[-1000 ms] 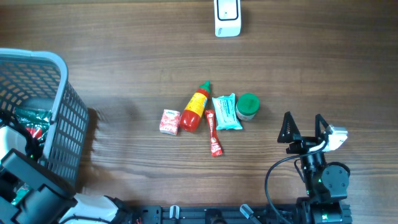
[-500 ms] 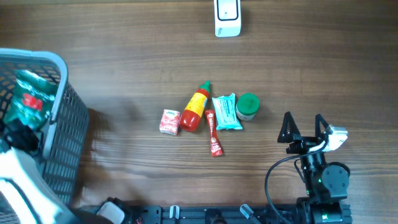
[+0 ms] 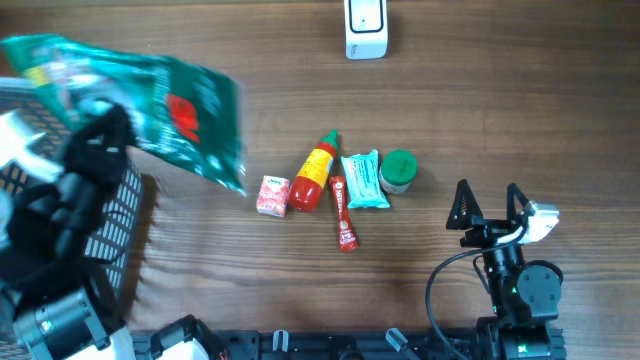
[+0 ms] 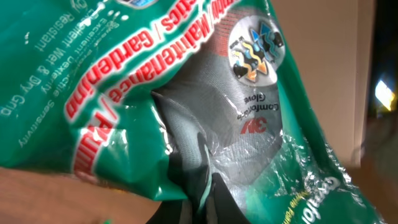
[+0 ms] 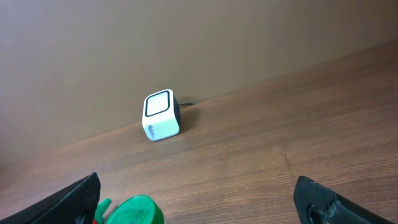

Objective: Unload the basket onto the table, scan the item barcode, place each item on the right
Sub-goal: 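Carry the glove pack over and lower it beside the other items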

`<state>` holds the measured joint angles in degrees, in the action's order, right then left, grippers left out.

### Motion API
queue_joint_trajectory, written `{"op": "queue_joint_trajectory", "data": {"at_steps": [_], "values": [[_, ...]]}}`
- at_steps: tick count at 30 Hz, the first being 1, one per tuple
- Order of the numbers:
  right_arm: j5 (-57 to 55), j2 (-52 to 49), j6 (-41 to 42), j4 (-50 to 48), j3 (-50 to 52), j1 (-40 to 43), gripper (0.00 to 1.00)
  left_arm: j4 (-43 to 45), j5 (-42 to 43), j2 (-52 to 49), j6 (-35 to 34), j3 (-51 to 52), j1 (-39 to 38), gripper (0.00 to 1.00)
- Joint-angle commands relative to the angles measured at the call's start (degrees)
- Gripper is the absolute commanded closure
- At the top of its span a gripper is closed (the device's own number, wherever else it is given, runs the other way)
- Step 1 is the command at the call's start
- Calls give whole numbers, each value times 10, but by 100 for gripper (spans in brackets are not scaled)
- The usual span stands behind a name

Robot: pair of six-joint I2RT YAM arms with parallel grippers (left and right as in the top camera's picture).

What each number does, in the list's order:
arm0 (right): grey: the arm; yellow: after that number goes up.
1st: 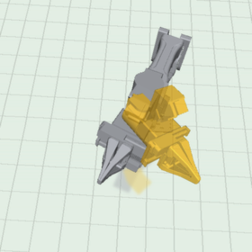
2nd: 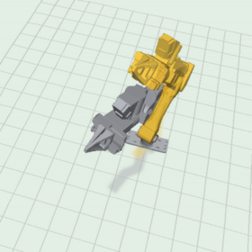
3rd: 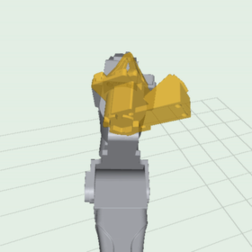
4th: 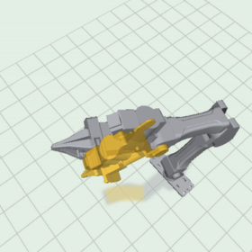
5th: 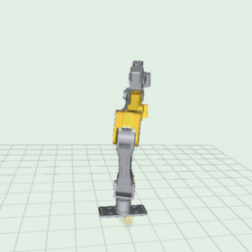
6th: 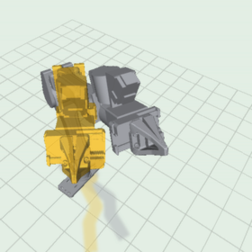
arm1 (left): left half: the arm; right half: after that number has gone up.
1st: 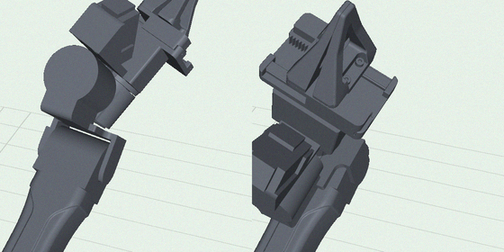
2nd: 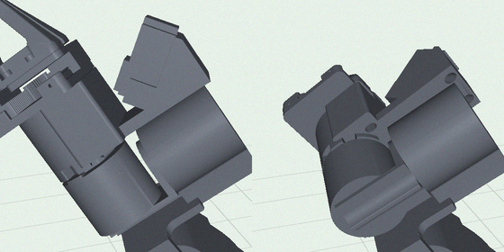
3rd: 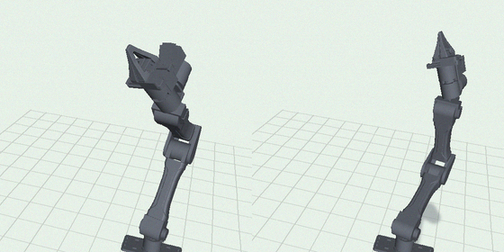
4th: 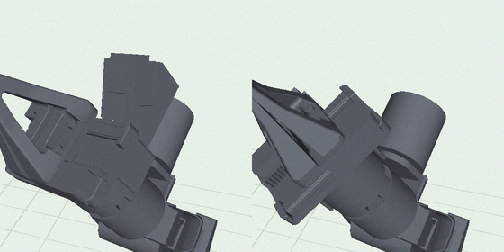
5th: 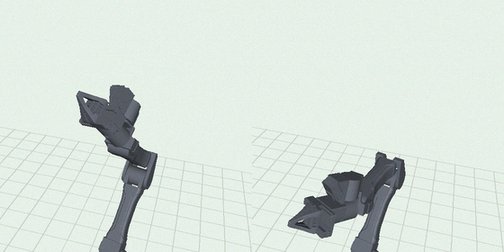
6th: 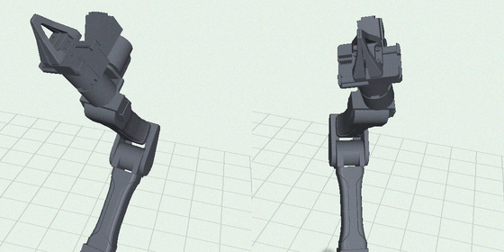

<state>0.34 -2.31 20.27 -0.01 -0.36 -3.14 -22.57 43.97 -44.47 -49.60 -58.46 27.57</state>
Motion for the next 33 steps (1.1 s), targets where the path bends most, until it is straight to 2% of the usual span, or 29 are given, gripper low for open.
{"op": "queue_joint_trajectory", "data": {"at_steps": [1, 5, 9, 10, 15, 19, 24, 30, 31, 32, 33], "values": [[-4, 3, -6, -3, 1, 0, 0, -39, 7, 2, 189, -5, -145, 96], [-4, 3, -6, -3, 1, 0, 0, -77, -152, -26, 271, -4, -347, 96], [-4, 3, -6, -3, 1, 0, 0, -55, -180, -107, 272, -4, -460, 96], [-4, 3, -7, -3, 1, 0, 0, -38, -180, -156, 272, -4, -498, 96], [-4, 3, -6, -3, 1, 0, 0, -24, -181, -254, 274, -4, -548, 96], [-3, 3, -6, -3, 1, 0, 0, -16, -188, -294, 356, -4, -596, 96], [-4, 3, -6, -3, 1, 0, 1, 31, -383, -339, 359, -4, -654, 96], [-4, 3, -6, -3, 1, 0, 0, 12, -423, -461, 358, -4, -653, 95], [-4, 3, -6, -3, 1, 0, 0, 12, -423, -472, 357, -4, -653, 86], [-4, 3, -6, -3, 1, 0, 0, 11, -423, -482, 357, -4, -653, 68], [-4, 3, -6, -3, 1, 0, 0, 12, -424, -479, 357, -5, -653, 34]]}}
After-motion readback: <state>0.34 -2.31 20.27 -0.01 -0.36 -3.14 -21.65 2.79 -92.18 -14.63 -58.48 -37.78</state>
